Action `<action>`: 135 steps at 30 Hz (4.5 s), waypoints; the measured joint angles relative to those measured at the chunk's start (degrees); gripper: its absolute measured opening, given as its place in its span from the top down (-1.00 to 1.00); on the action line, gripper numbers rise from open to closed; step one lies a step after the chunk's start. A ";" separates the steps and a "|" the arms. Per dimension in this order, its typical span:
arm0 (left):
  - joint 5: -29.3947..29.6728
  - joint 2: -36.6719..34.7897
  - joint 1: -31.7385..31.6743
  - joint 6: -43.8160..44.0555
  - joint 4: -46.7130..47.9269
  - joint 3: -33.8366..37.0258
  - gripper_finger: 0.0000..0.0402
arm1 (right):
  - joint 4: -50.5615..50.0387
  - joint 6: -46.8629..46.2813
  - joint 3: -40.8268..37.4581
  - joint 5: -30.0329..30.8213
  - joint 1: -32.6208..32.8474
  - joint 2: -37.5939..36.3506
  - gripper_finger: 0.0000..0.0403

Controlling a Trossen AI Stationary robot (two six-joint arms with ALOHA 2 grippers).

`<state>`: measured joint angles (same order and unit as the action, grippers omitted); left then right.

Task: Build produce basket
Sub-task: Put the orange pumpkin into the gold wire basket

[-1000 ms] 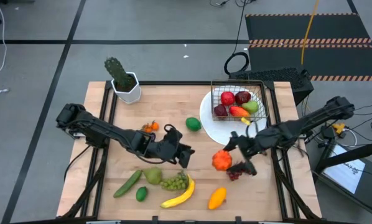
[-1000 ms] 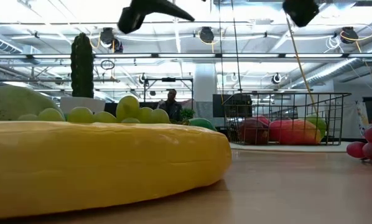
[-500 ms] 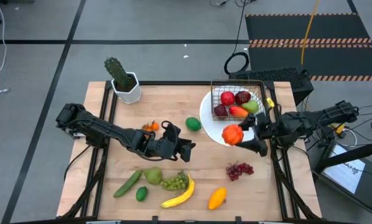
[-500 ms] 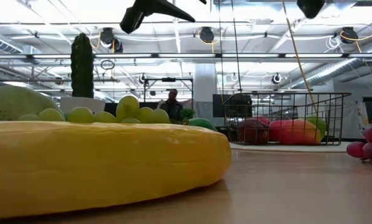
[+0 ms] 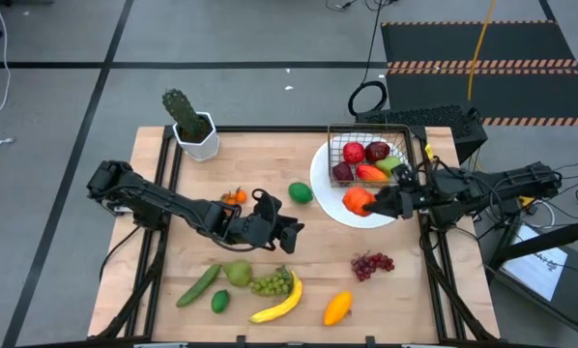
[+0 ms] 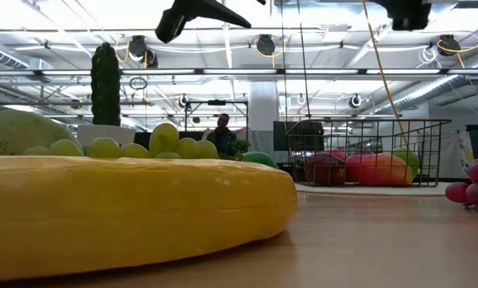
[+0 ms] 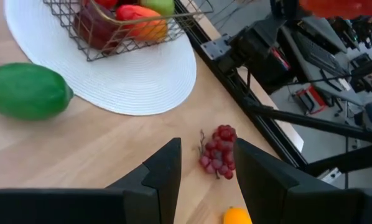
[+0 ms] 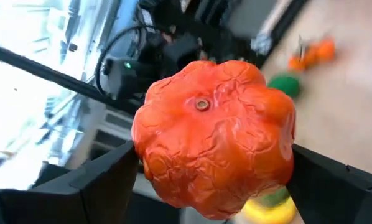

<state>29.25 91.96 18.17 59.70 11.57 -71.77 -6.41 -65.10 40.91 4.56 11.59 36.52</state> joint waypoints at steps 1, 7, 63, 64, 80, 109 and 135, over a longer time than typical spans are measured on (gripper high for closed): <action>-0.55 0.00 0.00 -0.49 -0.10 0.00 0.28 | -0.50 -2.87 0.00 -0.46 0.02 0.07 -0.77; -4.93 0.00 -0.01 -5.97 -2.40 0.00 0.28 | -1.65 -21.81 -0.66 -1.78 0.16 0.86 -0.77; -11.41 0.02 -0.31 -22.35 -2.04 0.00 0.28 | 22.62 30.04 -14.84 7.54 0.11 2.18 -0.77; -11.39 0.02 -0.32 -22.43 -2.04 0.00 0.28 | 22.62 29.59 -14.84 7.54 0.11 2.18 -0.77; -10.97 0.02 -0.57 -23.47 -2.36 0.00 0.28 | 22.47 1.74 -14.84 7.50 -1.28 2.09 -0.77; -11.31 -0.36 -0.87 -28.17 -5.49 0.04 0.28 | 34.78 -2.65 -14.80 15.14 -5.24 2.05 -0.77; -17.62 -2.36 -15.15 -31.49 1.60 0.04 0.28 | -0.51 24.06 2.38 -11.16 -45.66 26.89 -0.77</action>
<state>11.64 89.61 3.02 28.22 13.17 -71.72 -6.92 -41.04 43.29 -6.60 -34.07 63.41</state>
